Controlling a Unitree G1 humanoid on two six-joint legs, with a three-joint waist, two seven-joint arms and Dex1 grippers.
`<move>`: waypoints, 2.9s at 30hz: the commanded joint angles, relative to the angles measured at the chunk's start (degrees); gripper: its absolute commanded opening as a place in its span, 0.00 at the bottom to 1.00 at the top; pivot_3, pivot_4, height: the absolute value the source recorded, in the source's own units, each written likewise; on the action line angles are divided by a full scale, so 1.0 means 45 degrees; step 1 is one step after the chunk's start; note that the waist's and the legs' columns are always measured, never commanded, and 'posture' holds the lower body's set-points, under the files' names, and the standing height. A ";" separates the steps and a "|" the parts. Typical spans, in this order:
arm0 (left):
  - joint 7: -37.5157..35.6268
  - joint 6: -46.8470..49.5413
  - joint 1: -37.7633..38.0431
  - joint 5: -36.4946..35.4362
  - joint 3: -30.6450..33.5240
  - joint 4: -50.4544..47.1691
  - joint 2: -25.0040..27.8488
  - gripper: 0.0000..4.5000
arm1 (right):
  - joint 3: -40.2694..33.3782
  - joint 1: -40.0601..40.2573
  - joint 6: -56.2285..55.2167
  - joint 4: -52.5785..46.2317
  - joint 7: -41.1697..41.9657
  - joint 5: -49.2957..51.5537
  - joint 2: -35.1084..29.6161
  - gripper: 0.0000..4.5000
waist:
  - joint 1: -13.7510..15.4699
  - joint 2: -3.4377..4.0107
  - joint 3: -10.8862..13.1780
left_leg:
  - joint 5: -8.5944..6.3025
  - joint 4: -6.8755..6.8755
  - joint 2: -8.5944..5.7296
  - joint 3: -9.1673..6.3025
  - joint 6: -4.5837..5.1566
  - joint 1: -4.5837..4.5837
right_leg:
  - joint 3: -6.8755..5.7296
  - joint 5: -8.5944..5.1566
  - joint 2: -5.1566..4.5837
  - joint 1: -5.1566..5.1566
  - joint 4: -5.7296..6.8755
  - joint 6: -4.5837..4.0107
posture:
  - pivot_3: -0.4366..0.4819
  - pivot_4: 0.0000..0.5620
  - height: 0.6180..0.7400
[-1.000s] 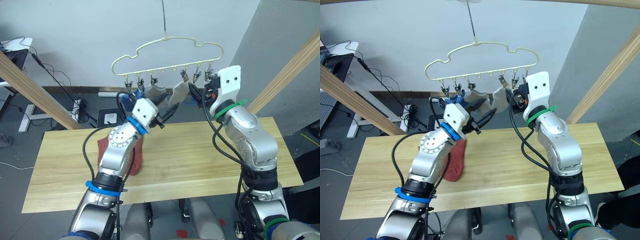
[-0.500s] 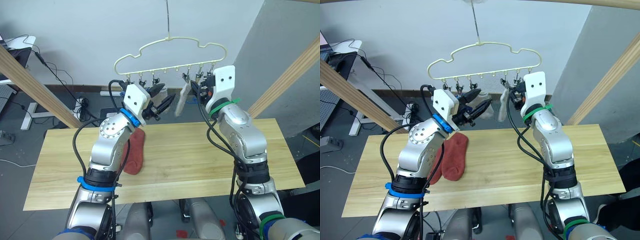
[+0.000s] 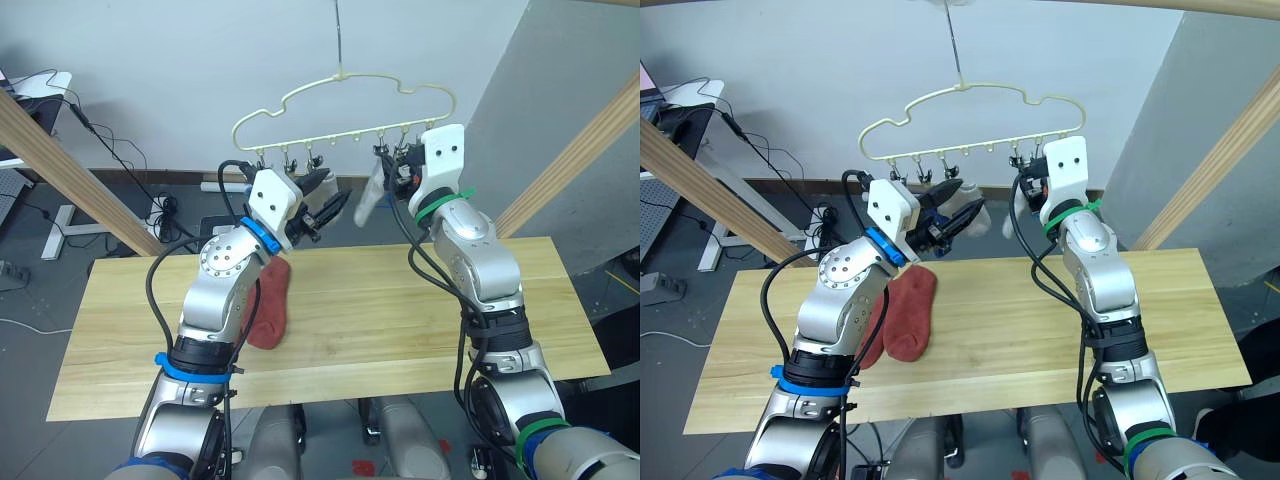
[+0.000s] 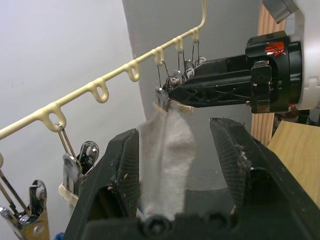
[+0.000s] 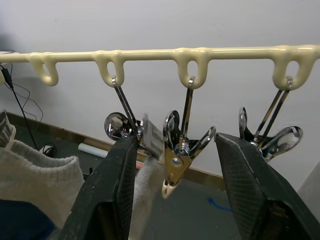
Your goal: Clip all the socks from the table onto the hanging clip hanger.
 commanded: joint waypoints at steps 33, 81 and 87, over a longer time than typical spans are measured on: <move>-0.0939 0.1671 -0.0149 -0.1647 0.0369 -0.1607 0.0689 0.56 | -0.0197 0.0004 -0.0333 -0.0104 0.0540 0.0143 -0.0147 0.56 | 0.0005 0.0000 0.0000 | 0.0025 -0.0002 -0.0001 0.0001 -0.0043 0.0000 | 0.0002 0.0000 0.0001 -0.0001 -0.0002 0.0001 | 0.32 0.51 1.00; -0.0794 0.1528 0.0145 -0.1281 0.0318 -0.1577 0.0648 0.56 | 0.0392 -0.1170 -0.2214 0.1773 0.1044 -0.0903 0.0169 0.56 | 0.0023 0.0000 0.0000 | 0.0025 0.0001 -0.0001 0.0001 -0.0044 0.0000 | 0.0003 0.0001 -0.0001 -0.0001 0.0000 -0.0002 | 0.33 0.52 1.00; -0.0798 0.1539 0.0227 -0.1259 0.0304 -0.1614 0.0650 0.56 | 0.0405 -0.1123 -0.2088 0.1649 0.1105 -0.0917 0.0070 0.56 | 0.0022 0.0000 0.0000 | 0.0025 0.0001 0.0001 0.0000 -0.0044 0.0000 | 0.0002 0.0001 0.0000 -0.0001 0.0002 -0.0002 | 0.33 0.52 1.00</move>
